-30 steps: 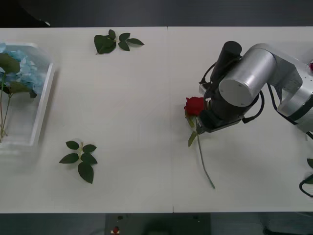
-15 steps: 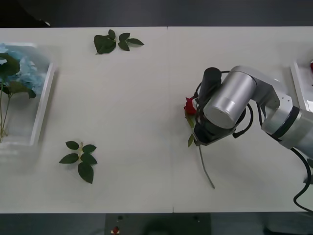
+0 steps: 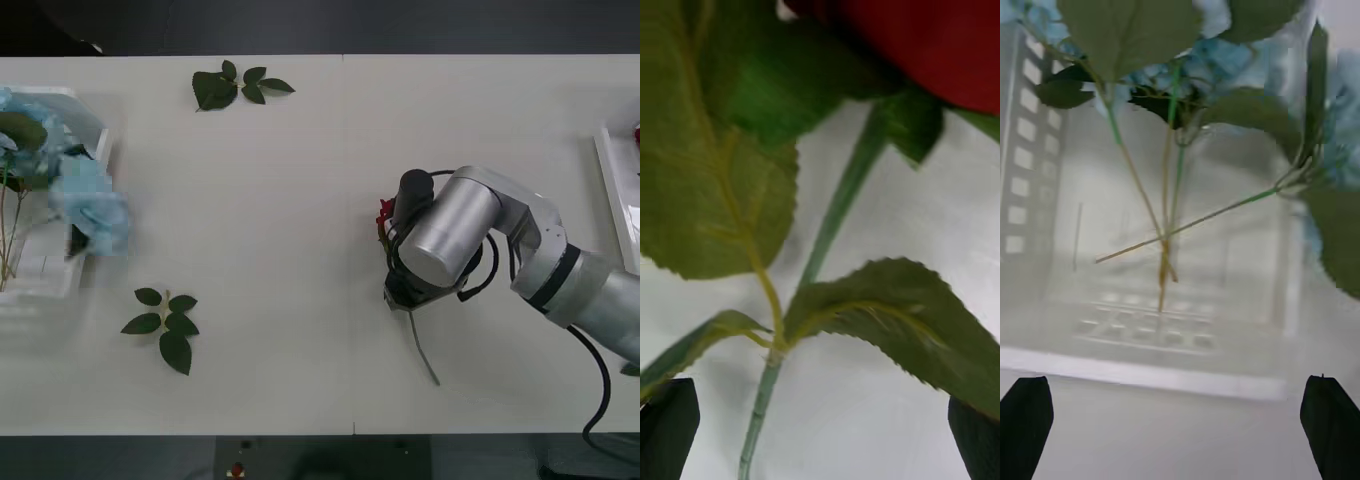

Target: Put the red flowers into the right box and the blue flowers into the left box

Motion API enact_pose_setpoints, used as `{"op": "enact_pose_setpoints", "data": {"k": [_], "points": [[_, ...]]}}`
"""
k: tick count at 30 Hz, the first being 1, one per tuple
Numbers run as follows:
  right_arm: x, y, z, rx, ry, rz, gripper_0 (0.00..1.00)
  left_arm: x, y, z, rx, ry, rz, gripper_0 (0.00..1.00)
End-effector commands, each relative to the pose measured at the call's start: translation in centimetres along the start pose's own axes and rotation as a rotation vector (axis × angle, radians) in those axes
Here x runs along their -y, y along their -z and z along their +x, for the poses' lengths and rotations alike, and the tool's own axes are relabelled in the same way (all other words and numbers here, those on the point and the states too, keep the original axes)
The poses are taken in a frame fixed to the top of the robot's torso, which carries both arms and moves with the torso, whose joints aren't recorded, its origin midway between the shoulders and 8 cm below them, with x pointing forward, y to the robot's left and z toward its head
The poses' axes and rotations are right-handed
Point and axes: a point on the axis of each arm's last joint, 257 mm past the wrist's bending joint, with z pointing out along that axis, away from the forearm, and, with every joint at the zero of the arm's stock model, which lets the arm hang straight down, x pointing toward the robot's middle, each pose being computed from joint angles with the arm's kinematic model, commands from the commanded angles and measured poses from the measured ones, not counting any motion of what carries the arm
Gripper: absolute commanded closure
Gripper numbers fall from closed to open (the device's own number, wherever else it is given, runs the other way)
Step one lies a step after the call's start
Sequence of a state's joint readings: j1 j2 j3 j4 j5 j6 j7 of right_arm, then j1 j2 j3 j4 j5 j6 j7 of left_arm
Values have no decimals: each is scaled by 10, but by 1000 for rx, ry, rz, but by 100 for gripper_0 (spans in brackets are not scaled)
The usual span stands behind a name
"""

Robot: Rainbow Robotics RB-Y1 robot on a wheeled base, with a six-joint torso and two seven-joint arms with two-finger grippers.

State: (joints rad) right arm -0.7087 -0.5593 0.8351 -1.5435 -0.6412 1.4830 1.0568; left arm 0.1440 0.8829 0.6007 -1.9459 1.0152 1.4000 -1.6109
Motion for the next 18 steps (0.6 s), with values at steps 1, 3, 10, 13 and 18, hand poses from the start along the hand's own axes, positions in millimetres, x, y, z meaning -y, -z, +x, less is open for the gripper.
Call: {"op": "enact_pose_setpoints", "data": {"k": [1,3,10,13,18], "points": [[-7,5,-13,44,-49,-20,3,49,25,-32,36,-137,111,4],[-9,2,-12,50,-48,-26,4,73,30,-36,40,-157,180,4],[-14,-5,-13,73,-30,-26,4,168,45,-49,61,-219,471,4],[-15,-5,-14,79,-30,-31,5,213,47,-56,98,-228,598,4],[-15,-6,-15,84,-16,-27,36,265,39,-64,181,-238,723,0]]}}
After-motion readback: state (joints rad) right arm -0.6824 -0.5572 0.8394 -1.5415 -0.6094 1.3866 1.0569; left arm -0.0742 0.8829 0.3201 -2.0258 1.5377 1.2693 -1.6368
